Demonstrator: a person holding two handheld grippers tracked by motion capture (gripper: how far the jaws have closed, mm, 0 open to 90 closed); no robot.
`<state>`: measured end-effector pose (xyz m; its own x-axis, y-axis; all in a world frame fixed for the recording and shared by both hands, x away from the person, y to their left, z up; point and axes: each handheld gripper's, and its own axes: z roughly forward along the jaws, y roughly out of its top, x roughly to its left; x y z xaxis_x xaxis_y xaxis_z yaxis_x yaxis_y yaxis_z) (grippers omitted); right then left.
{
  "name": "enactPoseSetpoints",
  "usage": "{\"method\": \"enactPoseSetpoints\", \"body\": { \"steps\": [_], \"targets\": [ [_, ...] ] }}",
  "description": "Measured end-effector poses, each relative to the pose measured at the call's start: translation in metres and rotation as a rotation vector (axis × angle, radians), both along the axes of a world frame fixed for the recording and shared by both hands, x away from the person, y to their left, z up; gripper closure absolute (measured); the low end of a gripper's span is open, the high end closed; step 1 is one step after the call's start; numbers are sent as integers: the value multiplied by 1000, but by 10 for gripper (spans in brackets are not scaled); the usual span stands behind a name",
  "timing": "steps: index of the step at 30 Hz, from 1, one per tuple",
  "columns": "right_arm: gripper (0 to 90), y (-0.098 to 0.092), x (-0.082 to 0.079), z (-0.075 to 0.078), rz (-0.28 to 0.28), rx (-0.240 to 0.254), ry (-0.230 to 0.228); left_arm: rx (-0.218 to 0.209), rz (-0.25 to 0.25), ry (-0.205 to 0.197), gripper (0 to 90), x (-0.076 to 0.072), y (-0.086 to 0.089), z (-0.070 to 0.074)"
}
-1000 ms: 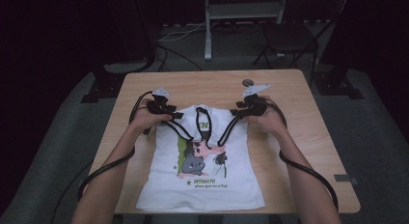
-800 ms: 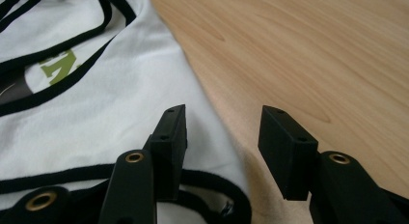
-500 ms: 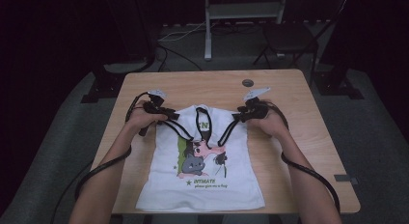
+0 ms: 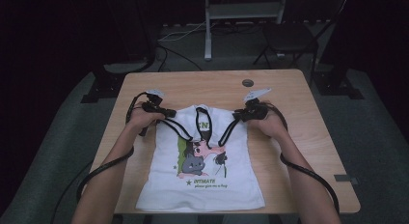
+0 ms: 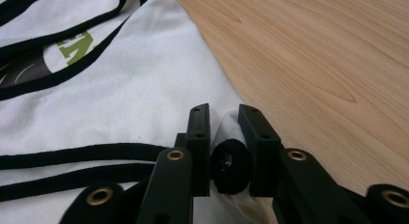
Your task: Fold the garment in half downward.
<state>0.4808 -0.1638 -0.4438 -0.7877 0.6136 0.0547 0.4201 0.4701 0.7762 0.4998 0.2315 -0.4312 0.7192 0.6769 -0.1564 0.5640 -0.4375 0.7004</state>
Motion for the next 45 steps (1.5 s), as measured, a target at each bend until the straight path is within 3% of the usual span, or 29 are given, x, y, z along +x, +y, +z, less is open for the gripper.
{"method": "enactPoseSetpoints", "body": {
  "steps": [4,22,29,35,45],
  "targets": [
    [793,-1,-2,1,1,17,-21,-18,12,-10,889,-2,0,2],
    [799,-2,-20,21,39,44,-93,-44,-40,-102,892,-21,-4,26],
    [798,-5,-39,30,94,56,-138,-95,-74,-120,891,-38,4,31],
    [798,-10,-54,31,134,61,-159,-90,-117,-129,891,-54,10,30],
    [798,-9,-81,28,205,21,-186,-68,-188,-141,891,-86,15,23]
  ]
}}
